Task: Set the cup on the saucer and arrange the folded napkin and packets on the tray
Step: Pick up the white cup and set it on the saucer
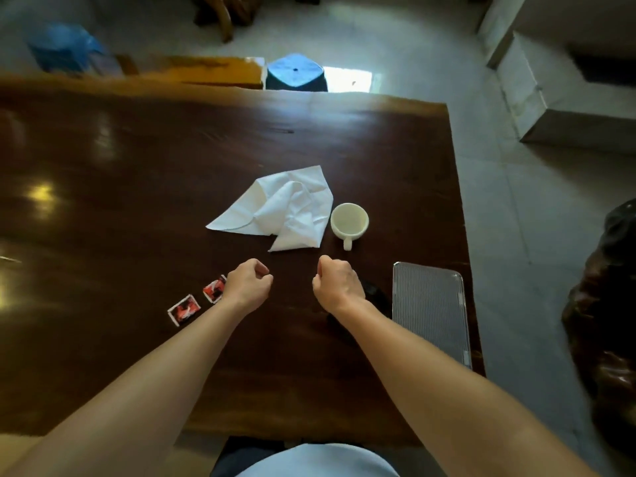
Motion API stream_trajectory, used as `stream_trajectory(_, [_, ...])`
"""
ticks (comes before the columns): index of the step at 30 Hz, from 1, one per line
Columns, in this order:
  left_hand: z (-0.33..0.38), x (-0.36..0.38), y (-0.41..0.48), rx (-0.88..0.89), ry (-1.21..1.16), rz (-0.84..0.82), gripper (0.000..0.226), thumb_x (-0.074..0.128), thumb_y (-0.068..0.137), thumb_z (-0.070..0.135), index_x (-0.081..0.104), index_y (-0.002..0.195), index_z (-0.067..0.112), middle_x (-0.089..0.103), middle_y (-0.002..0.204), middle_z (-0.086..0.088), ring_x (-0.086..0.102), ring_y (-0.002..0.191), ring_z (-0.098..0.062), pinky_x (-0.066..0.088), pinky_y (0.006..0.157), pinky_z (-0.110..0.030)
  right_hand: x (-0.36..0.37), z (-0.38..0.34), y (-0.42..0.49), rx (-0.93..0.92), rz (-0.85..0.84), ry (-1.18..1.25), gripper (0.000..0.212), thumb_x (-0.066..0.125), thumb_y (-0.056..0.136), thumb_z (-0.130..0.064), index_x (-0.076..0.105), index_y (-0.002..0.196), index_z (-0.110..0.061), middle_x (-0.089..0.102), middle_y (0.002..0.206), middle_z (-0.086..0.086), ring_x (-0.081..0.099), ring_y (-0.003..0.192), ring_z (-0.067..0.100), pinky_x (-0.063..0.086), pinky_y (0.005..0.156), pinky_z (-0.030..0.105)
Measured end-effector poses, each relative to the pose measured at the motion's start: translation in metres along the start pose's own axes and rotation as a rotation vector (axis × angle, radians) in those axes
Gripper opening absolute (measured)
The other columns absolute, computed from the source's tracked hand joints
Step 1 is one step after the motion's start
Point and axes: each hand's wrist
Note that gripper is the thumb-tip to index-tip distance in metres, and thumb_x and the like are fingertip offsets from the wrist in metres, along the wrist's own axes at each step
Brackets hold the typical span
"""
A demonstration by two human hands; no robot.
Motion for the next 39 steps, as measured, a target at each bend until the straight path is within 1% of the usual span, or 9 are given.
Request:
stream_trajectory(3, [-0.007, -0.020, 0.000, 0.029, 0.045, 0.042, 0.005, 0.061, 0.093, 0.023, 0.063, 0.089, 0.025, 0.071, 0.094, -0.004, 0.071, 0.086, -0.025, 0.062, 0.079, -0.046, -0.003, -0.018, 0.009, -0.040, -0.002, -0.029, 0.011, 0.052, 0.096, -0.019, 0.053, 0.093, -0.008, 0.062, 0.099, 0.015, 0.061, 0.089, 0.037, 0.054, 0.075, 0.044])
stream_trajectory(9, [-0.025, -0.052, 0.020, 0.020, 0.061, 0.052, 0.008, 0.060, 0.092, 0.023, 0.066, 0.087, 0.025, 0.071, 0.088, -0.001, 0.071, 0.082, -0.022, 0.062, 0.076, -0.042, 0.001, -0.051, 0.035, -0.025, -0.007, -0.048, 0.015, 0.051, 0.095, -0.021, 0.059, 0.095, -0.008, 0.063, 0.100, 0.013, 0.062, 0.091, 0.035, 0.049, 0.072, 0.039])
stream_trajectory(12, [-0.029, -0.069, 0.038, 0.044, 0.109, 0.030, 0.011, 0.059, 0.091, 0.023, 0.064, 0.082, 0.028, 0.070, 0.090, 0.000, 0.066, 0.082, -0.018, 0.056, 0.072, -0.036, 0.006, -0.067, 0.050, 0.011, -0.031, -0.055, 0.015, 0.051, 0.093, -0.022, 0.057, 0.090, -0.009, 0.062, 0.096, 0.011, 0.060, 0.084, 0.031, 0.047, 0.067, 0.037])
stream_trajectory(18, [-0.035, -0.092, 0.081, 0.061, 0.129, -0.034, 0.011, 0.057, 0.091, 0.023, 0.067, 0.088, 0.025, 0.067, 0.088, 0.004, 0.067, 0.087, -0.019, 0.057, 0.078, -0.036, 0.019, -0.095, 0.082, 0.062, -0.045, -0.066, 0.009, 0.048, 0.091, -0.020, 0.048, 0.082, -0.017, 0.055, 0.085, 0.003, 0.053, 0.077, 0.026, 0.040, 0.064, 0.035])
stream_trajectory(23, [-0.027, -0.098, 0.114, 0.090, 0.155, -0.121, 0.010, 0.057, 0.089, 0.021, 0.066, 0.086, 0.026, 0.067, 0.091, 0.003, 0.066, 0.086, -0.020, 0.057, 0.076, -0.036, 0.022, -0.109, 0.111, 0.109, -0.036, -0.062, 0.015, 0.047, 0.094, -0.024, 0.056, 0.089, -0.013, 0.060, 0.086, 0.004, 0.058, 0.077, 0.026, 0.043, 0.062, 0.035])
stream_trajectory(27, [-0.004, -0.092, 0.137, 0.158, 0.172, -0.156, 0.010, 0.057, 0.090, 0.020, 0.066, 0.088, 0.024, 0.068, 0.096, -0.001, 0.065, 0.091, -0.023, 0.056, 0.080, -0.036, 0.015, -0.106, 0.130, 0.121, -0.029, -0.067, 0.012, 0.046, 0.094, -0.023, 0.052, 0.092, -0.013, 0.055, 0.084, 0.003, 0.054, 0.075, 0.026, 0.040, 0.061, 0.035])
stream_trajectory(31, [0.019, -0.076, 0.155, 0.187, 0.143, -0.193, 0.011, 0.056, 0.089, 0.018, 0.064, 0.084, 0.024, 0.071, 0.090, -0.001, 0.067, 0.081, -0.021, 0.056, 0.073, -0.035, 0.008, -0.092, 0.151, 0.136, -0.046, -0.088, 0.009, 0.046, 0.094, -0.024, 0.045, 0.090, -0.016, 0.051, 0.086, 0.005, 0.052, 0.078, 0.028, 0.041, 0.065, 0.038])
stream_trajectory(36, [0.047, -0.043, 0.173, 0.179, 0.083, -0.228, 0.008, 0.058, 0.089, 0.016, 0.062, 0.095, 0.020, 0.070, 0.091, -0.004, 0.069, 0.079, -0.024, 0.058, 0.071, -0.037, -0.003, -0.061, 0.171, 0.173, -0.024, -0.084, 0.013, 0.052, 0.091, -0.020, 0.053, 0.099, -0.010, 0.055, 0.093, 0.007, 0.054, 0.081, 0.028, 0.043, 0.065, 0.038])
stream_trajectory(39, [0.061, -0.014, 0.179, 0.185, 0.049, -0.261, 0.013, 0.064, 0.090, 0.016, 0.060, 0.101, 0.022, 0.070, 0.095, -0.004, 0.069, 0.083, -0.024, 0.059, 0.068, -0.037, -0.011, -0.031, 0.181, 0.209, 0.046, -0.043, 0.013, 0.054, 0.090, -0.013, 0.052, 0.102, -0.010, 0.058, 0.102, 0.010, 0.059, 0.091, 0.032, 0.047, 0.067, 0.042])
Point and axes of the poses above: each hand's wrist, its own y-axis towards the middle knuckle, its own x-axis out of the palm, z = x × y
